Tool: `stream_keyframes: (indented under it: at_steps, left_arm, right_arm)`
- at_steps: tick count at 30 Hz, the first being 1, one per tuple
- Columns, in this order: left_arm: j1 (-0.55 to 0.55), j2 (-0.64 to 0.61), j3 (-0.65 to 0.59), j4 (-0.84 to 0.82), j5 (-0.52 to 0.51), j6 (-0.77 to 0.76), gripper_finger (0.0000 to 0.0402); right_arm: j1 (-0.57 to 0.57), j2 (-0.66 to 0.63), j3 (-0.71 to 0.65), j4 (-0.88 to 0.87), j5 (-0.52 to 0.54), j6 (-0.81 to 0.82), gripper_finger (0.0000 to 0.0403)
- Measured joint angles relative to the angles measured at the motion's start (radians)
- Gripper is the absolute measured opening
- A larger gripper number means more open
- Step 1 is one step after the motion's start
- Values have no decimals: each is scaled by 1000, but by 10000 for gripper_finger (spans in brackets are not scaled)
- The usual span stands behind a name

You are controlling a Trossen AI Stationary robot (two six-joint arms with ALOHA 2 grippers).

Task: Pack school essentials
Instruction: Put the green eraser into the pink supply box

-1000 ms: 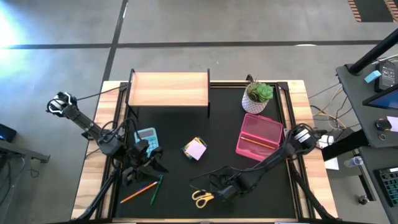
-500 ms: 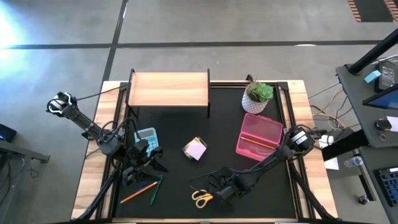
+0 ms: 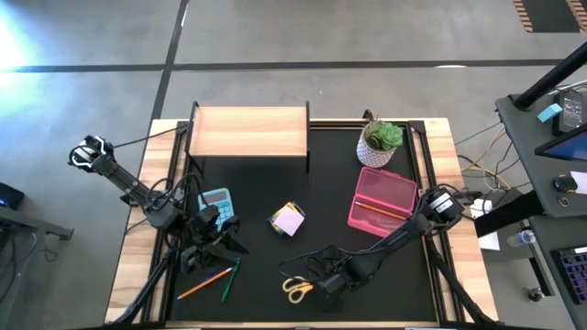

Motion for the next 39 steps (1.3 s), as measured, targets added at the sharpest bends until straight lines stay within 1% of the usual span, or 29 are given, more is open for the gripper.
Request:
stream_keyframes:
  at_steps: [6, 12, 15, 17, 20, 23, 27, 33, 37, 39]
  left_arm:
    - [0, 0, 0, 0, 0, -1, 205]
    - [0, 0, 0, 1, -4, -2, 205]
    - [0, 0, 0, 0, -19, -2, 205]
    - [0, 0, 0, 0, -23, -2, 205]
    - [0, 0, 0, 1, -24, -1, 205]
    - [0, 0, 0, 1, -39, 2, 205]
    - [1, 0, 0, 1, -79, 4, 205]
    - [1, 0, 0, 1, -135, 27, 205]
    - [1, 0, 0, 3, -187, 47, 205]
    - [1, 0, 0, 2, -207, 47, 205]
  right_arm:
    - [-1, -11, 14, -6, -26, 0, 75]
    - [0, -80, 14, -7, -27, 0, 77]
    - [0, -109, 12, -42, -22, 0, 77]
    - [0, -133, 12, -85, -20, 0, 77]
    - [-4, -170, 12, -197, 4, 0, 77]
    - [-13, -210, 11, -342, 22, 0, 77]
    - [-33, -271, 9, -527, 86, 0, 77]
    - [-92, -387, -6, -665, 130, 0, 77]
    - [-130, -462, -13, -750, 216, 2, 77]
    - [-152, -500, -24, -776, 238, 20, 77]
